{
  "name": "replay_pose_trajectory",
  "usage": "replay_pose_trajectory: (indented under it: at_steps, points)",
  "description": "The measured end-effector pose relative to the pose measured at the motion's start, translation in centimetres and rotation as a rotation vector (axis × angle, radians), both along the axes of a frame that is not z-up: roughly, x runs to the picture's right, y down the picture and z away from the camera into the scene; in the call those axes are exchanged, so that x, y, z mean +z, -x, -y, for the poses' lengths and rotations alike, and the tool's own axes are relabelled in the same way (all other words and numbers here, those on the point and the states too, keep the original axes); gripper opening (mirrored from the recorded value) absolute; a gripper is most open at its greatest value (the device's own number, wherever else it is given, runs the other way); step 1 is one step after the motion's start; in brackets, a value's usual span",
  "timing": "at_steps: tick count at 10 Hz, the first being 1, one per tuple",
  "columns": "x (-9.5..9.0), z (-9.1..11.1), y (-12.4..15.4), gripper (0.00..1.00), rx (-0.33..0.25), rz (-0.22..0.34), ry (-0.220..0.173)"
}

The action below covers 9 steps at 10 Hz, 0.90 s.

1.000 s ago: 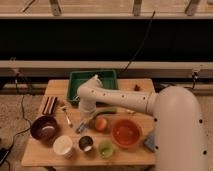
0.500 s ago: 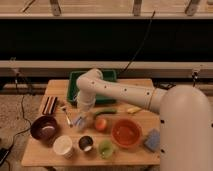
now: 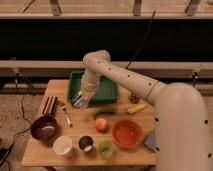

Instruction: Place towel in tray

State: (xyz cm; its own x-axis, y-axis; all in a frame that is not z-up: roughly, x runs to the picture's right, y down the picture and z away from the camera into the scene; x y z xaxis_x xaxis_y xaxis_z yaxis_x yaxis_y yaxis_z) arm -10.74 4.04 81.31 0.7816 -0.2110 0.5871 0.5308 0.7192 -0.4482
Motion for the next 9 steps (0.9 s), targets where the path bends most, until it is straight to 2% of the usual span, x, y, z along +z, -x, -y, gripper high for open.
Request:
replay_pose_trajectory:
  at_steps: [1,5,6,7,9]
  points:
    - [0.1,0.8,-0.2,0.00,0.009,-0.001,-0.001]
    - [0.3,0.9,-0.5,0.00,0.009,-0.011,-0.005]
    - [0.4,1.3,-0.8,0.00,0.027,-0.024,-0.017]
    - [0.8,1.9,-1.7,0.00,0.042,-0.041,-0.031]
    - [2.5,4.4,-4.9,0.00,0.094,-0.079,-0.072]
